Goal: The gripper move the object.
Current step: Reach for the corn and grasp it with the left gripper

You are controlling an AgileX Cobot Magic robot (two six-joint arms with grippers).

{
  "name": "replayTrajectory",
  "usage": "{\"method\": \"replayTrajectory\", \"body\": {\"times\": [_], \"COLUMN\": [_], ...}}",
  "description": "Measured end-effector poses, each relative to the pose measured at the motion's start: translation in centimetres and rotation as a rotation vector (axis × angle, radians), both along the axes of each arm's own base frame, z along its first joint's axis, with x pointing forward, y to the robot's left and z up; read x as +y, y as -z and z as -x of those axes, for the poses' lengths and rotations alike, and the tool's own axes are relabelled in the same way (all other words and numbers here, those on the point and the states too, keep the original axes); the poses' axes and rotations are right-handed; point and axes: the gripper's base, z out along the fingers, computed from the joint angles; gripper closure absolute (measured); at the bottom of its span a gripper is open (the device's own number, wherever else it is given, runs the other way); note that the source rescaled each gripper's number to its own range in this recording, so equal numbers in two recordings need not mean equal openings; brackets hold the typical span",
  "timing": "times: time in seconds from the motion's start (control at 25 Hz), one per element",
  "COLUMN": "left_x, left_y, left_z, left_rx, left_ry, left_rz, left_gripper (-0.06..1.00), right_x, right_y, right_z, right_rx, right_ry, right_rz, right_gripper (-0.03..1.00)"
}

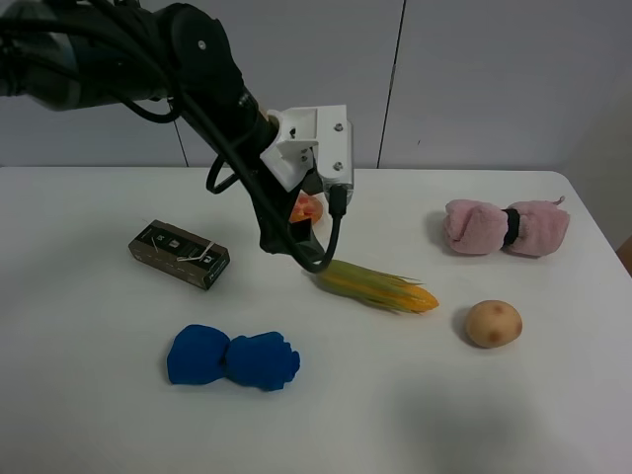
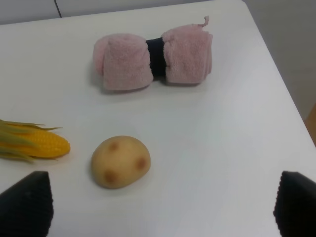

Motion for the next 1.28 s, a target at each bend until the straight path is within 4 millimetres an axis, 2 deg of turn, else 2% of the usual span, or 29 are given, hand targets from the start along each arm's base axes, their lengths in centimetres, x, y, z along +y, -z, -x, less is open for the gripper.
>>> {"method": "replayTrajectory", "body": {"times": [0.2, 0.4, 0.6, 0.88, 1.28], "left_x": [-3.4, -5.3, -7.3, -8.1, -8.9], "left_y": [1.4, 4.3, 7.0, 10.3, 12.6], "left_z": [-1.6, -3.7, -3.7, -3.8, -4.4], "left_rx": [0.038, 0.059, 0.043, 0.05, 0.043], "left_ry": [0.09, 0.122, 0.188, 0.219, 0.17], "left_rz": [-0.016, -0.054, -0.11, -0.146, -0.091], "left_gripper": [0.12, 0.12, 0.12, 0.12, 0.12], "right_x": [0.0, 0.0, 0.0, 0.0, 0.0], "right_y": [0.0, 0.0, 0.0, 0.0, 0.0], "right_z": [0.0, 0.0, 0.0, 0.0, 0.0], "right_rx": [0.0, 0.0, 0.0, 0.0, 0.0], "right_ry": [0.0, 0.0, 0.0, 0.0, 0.0], "right_rz": [0.0, 0.0, 0.0, 0.0, 0.0], "right_gripper": [-0.03, -0.03, -0.03, -0.03, -0.03]}}
